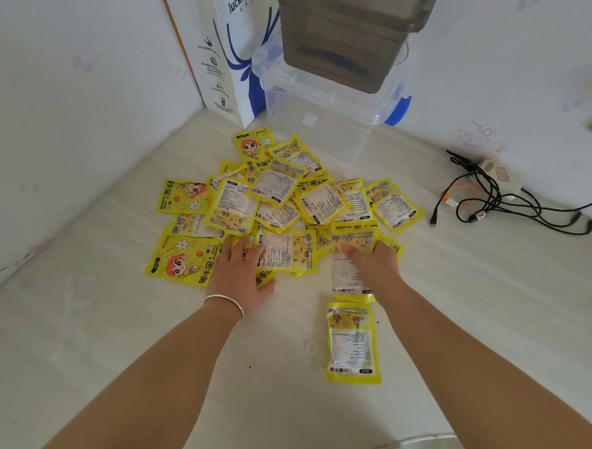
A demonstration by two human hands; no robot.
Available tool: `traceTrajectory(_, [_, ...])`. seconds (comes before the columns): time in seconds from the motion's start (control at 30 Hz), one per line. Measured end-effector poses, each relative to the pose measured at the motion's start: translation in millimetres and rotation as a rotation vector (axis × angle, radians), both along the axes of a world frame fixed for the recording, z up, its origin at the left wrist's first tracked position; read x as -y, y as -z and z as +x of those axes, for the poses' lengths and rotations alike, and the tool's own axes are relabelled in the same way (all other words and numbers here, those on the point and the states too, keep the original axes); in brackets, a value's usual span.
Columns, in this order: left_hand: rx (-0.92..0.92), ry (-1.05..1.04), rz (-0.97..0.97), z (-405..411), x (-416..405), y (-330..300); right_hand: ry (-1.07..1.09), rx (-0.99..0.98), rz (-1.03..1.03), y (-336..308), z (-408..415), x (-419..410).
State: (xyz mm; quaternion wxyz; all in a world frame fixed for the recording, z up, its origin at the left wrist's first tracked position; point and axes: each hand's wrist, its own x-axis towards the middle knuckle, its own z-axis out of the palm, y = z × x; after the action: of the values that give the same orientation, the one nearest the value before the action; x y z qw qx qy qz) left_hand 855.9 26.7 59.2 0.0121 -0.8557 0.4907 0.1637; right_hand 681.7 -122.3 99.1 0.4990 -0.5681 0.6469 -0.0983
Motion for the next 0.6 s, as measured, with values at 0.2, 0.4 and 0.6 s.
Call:
traceTrajectory(0.2, [0.053,-0.026,0.041,-2,7,-1,-0.008,0.197,0.217,10,29,-8])
traceTrajectory(0.4, [0.057,0.066,0.021,3,3,-13,-0.137,0.138,0.149,15,54,-17])
traceTrajectory(0.6, [-0.002,-0.020,-0.053,6,3,-16,-0.292,0.146,0.203,15,59,-26])
